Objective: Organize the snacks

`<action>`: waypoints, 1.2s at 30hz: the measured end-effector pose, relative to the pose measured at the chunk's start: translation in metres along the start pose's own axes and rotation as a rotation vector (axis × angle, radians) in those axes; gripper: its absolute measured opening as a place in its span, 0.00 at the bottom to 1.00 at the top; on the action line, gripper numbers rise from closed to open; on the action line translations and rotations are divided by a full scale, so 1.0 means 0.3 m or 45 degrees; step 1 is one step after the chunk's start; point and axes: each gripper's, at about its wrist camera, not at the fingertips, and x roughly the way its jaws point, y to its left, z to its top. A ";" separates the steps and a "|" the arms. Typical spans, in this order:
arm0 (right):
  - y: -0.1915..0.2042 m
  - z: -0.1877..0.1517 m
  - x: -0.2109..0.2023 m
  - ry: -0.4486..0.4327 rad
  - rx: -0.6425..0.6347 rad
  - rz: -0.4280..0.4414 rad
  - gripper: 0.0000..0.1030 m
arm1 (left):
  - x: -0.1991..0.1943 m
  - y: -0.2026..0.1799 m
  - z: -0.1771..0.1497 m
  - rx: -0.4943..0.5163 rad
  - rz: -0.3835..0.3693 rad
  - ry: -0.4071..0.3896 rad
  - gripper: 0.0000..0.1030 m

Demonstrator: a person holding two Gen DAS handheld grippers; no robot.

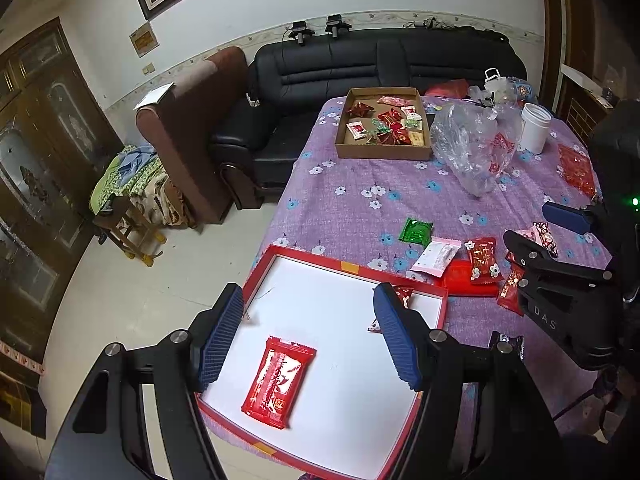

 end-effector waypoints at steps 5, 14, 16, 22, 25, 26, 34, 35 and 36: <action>-0.004 0.002 0.005 0.000 -0.001 -0.004 0.49 | 0.001 -0.002 -0.001 0.002 -0.002 0.001 0.65; -0.013 0.002 0.017 0.010 0.011 0.002 0.49 | 0.016 -0.007 0.019 0.013 -0.009 0.010 0.65; -0.012 0.002 0.017 0.010 0.009 0.001 0.49 | 0.016 -0.006 0.019 0.015 -0.007 0.007 0.65; -0.009 -0.001 0.021 0.013 0.008 0.007 0.49 | 0.024 -0.008 0.017 0.015 -0.006 0.015 0.65; -0.008 -0.001 0.026 0.016 0.010 0.010 0.49 | 0.037 -0.010 0.015 0.016 -0.008 0.022 0.65; -0.010 -0.002 0.026 0.017 0.012 0.010 0.49 | 0.039 -0.012 0.014 0.017 -0.007 0.024 0.65; -0.026 -0.006 0.027 0.025 0.022 -0.001 0.49 | 0.053 -0.035 0.013 0.042 -0.016 0.046 0.65; -0.030 -0.007 0.023 0.024 0.022 -0.014 0.49 | 0.053 -0.040 0.011 0.047 -0.023 0.049 0.65; -0.034 -0.006 0.020 0.022 0.019 -0.030 0.49 | 0.051 -0.046 0.010 0.054 -0.028 0.048 0.65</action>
